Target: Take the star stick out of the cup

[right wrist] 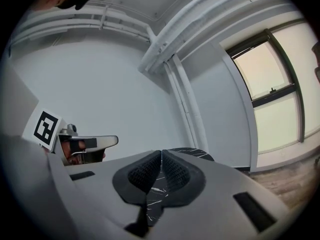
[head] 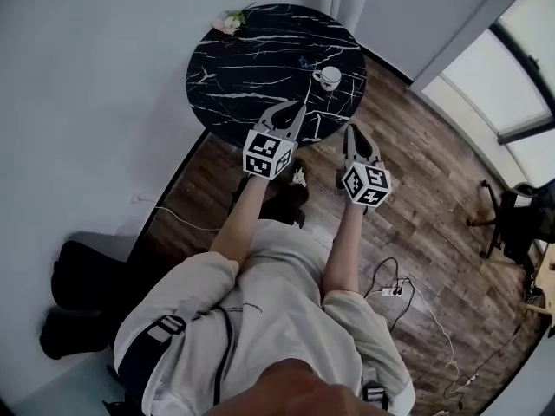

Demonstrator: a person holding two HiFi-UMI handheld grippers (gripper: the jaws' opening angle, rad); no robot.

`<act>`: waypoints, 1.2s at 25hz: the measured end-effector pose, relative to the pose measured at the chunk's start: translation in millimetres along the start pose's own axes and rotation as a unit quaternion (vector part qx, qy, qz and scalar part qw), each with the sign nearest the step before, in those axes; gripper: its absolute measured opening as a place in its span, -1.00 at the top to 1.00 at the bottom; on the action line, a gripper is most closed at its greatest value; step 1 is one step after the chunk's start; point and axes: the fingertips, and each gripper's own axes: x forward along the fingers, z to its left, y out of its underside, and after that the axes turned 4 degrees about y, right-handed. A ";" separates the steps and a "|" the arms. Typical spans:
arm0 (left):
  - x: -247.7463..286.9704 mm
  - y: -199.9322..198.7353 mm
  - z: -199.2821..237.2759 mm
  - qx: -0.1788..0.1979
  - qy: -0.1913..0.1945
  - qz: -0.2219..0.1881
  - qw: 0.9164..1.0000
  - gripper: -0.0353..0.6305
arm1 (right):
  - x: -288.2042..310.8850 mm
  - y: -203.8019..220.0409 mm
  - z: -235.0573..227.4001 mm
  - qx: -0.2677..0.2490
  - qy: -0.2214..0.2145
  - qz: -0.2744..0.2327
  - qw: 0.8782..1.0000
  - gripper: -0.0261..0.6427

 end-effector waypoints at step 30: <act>137.1 63.3 137.6 -0.115 -0.132 0.058 0.983 0.81 | 159.7 -39.4 -71.6 -0.046 -0.027 0.061 0.997 0.81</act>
